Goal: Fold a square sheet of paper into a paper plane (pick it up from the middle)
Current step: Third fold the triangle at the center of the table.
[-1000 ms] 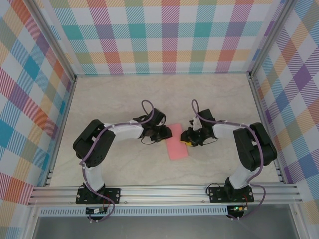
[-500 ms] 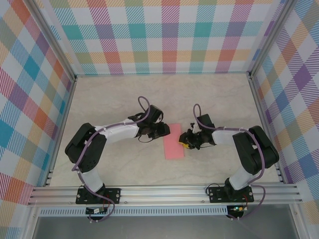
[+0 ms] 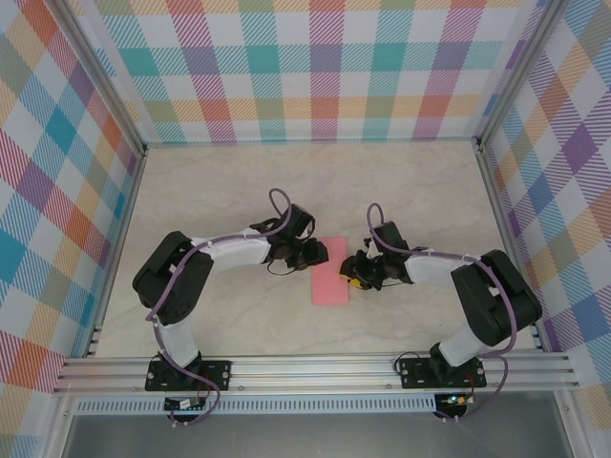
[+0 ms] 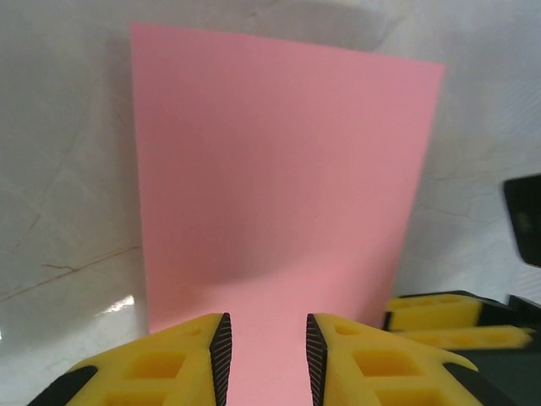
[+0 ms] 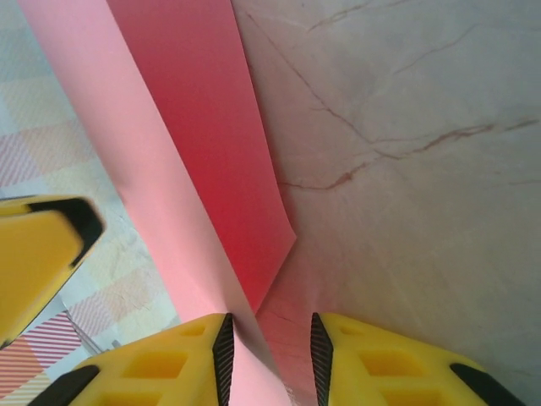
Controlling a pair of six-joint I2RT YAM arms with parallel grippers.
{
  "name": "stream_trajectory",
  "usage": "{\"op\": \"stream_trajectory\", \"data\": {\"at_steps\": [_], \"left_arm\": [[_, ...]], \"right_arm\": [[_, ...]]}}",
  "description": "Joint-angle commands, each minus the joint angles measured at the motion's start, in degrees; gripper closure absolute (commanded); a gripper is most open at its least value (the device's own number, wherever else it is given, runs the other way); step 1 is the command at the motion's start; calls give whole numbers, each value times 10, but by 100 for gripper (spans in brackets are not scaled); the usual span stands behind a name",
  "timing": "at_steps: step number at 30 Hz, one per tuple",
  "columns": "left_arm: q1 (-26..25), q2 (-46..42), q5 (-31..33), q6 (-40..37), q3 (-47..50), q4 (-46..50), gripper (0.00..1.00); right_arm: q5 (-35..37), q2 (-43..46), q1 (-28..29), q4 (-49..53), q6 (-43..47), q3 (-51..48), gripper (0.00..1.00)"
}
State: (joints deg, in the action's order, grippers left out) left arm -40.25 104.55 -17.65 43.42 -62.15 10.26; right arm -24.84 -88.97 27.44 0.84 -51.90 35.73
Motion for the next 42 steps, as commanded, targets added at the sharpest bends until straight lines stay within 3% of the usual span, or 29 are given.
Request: {"op": "stream_trajectory", "data": {"at_steps": [1, 5, 19, 28, 38, 42], "left_arm": [[5, 19, -9, -7, -15, -1, 70], [6, 28, 9, -14, -14, 16, 70], [5, 38, 4, -42, -6, 13, 71], [5, 17, -1, -71, -4, 16, 69], [-37, -89, 33, -168, 48, 36, 50], [-78, -145, 80, -220, 87, 37, 40]], "right_arm": [[-4, 11, 2, 35, 42, 22, 66], [-45, -7, -2, 33, 69, 44, 63], [-86, -84, -30, 82, 153, 118, 61], [-103, -106, -41, 84, 158, 127, 74], [-93, -107, -42, 85, 116, 125, 85], [-93, -106, -41, 86, 109, 126, 86]]}}
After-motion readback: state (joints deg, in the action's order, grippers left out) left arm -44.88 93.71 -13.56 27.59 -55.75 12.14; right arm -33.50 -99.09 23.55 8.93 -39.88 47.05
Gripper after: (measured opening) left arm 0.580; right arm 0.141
